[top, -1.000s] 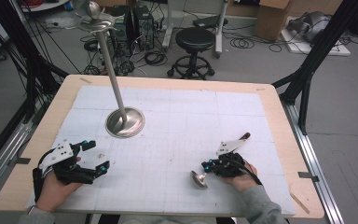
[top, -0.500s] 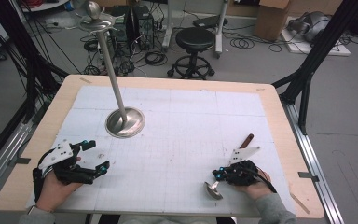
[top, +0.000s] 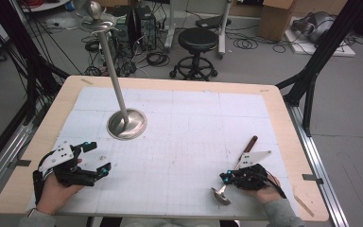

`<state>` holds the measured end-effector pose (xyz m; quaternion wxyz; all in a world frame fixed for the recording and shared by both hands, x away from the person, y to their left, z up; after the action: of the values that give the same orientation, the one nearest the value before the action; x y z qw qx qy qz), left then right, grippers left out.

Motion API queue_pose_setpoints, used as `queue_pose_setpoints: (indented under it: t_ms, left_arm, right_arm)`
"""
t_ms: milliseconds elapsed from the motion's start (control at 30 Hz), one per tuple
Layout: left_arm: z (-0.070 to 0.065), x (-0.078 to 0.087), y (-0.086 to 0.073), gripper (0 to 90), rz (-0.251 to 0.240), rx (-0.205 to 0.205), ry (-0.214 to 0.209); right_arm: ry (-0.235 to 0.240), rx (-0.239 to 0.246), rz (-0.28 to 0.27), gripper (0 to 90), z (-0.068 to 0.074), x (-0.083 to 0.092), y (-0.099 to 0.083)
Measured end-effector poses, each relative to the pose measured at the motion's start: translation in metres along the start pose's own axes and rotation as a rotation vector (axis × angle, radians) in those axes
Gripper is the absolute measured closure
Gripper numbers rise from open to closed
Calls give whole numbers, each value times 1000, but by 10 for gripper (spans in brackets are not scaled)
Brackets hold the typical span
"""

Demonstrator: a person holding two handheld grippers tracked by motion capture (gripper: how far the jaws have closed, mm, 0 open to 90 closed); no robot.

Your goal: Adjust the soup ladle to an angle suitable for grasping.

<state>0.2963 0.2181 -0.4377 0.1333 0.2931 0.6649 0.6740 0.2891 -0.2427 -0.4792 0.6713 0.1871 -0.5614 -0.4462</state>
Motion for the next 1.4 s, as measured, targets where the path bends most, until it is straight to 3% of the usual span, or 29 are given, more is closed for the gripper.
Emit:
queue_pose_setpoints:
  t_ms: [133, 300, 400, 500, 600, 767, 1000, 1200, 1400]
  left_arm:
    - [2, 0, 2, 17, -26, -13, 24]
    - [4, 2, 5, 17, -50, 0, 34]
    - [3, 0, 4, 17, -43, -2, 29]
    - [3, -1, 4, 17, -37, -9, 26]
    - [3, -1, 4, 17, -36, -7, 23]
    - [3, -1, 3, 17, -33, -10, 24]
    - [3, -1, 3, 17, -28, -10, 21]
    - [3, -1, 3, 17, -26, -13, 22]
    - [2, 0, 1, 17, -12, -15, 22]
  right_arm:
    - [-78, -24, -121, 886, -8, 25, 4]
    - [-217, -100, -165, 889, -28, 55, -14]
    - [-270, -144, -184, 878, -38, 66, -23]
    - [-281, -173, -162, 849, -45, 65, -29]
    - [-289, -153, -110, 897, -49, 62, -28]
    - [-327, -135, -130, 900, -55, 66, -25]
    - [-354, -145, -99, 900, -64, 65, -29]
    - [-362, -146, -65, 900, -71, 64, -31]
    - [-356, -143, -64, 900, -76, 59, -28]
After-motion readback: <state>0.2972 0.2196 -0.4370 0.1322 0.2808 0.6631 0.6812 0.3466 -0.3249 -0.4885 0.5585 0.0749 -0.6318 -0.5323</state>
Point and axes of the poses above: each handheld gripper's, and its own axes: x roughly backward along the jaws, y roughly out of its top, z roughly to its left, the point moved 6 cm from there along -x, roughly forward along the jaws, and after that the axes turned 14 degrees about y, right-handed, at the moved point
